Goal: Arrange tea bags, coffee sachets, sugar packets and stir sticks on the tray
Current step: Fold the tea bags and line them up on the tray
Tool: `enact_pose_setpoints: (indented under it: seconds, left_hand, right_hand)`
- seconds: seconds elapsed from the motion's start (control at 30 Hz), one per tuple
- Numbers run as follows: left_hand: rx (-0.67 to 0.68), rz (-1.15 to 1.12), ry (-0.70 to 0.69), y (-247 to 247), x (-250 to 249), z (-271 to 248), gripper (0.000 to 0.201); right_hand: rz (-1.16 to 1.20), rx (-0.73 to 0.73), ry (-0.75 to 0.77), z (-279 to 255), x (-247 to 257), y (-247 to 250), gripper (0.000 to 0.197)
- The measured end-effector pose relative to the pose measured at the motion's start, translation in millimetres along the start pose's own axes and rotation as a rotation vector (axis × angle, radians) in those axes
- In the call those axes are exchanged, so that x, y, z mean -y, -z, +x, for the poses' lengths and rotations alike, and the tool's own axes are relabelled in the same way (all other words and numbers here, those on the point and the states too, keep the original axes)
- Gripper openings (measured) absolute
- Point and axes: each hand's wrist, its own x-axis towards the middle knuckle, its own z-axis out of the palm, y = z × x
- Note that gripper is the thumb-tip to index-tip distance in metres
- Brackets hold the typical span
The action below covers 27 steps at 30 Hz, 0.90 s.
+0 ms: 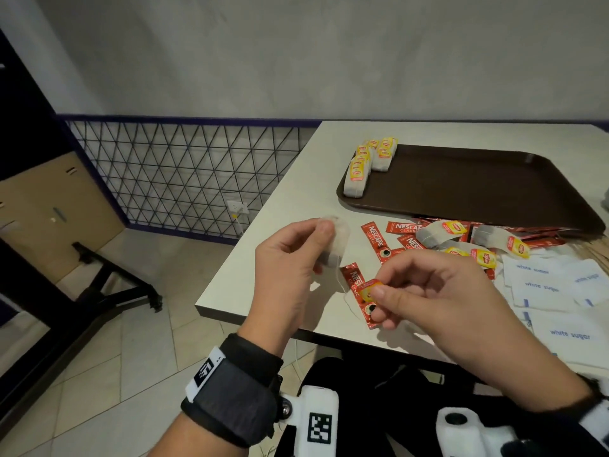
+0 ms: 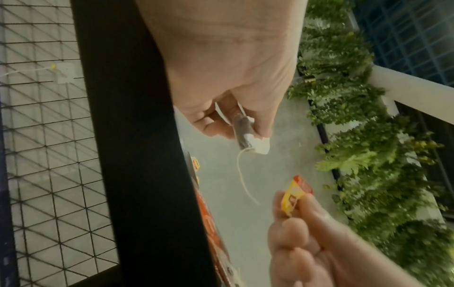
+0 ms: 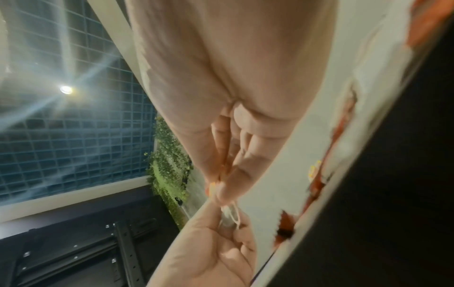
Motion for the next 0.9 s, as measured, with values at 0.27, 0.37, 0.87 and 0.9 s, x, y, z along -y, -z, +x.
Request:
enact_pose_setpoints:
  seconds: [0.27, 0.37, 0.87, 0.9]
  left_hand:
    - [0.055, -0.120, 0.000, -25, -28, -16, 0.008]
    - [0.087, -0.250, 0.086, -34, -40, -24, 0.015]
    - [0.333, 0.036, 0.221, -32, -52, -58, 0.019]
    - [0.349, 0.064, 0.213, -32, -52, -60, 0.020]
  right_hand:
    - [0.266, 0.123, -0.243, -19, 20, 0, 0.015]
    - [0.358, 0.121, -0.296, -26, 21, -3, 0.015]
    - [0.542, -0.174, -0.226, -39, 33, 23, 0.016]
    - [0.559, -0.162, -0.222, -38, 34, 24, 0.016]
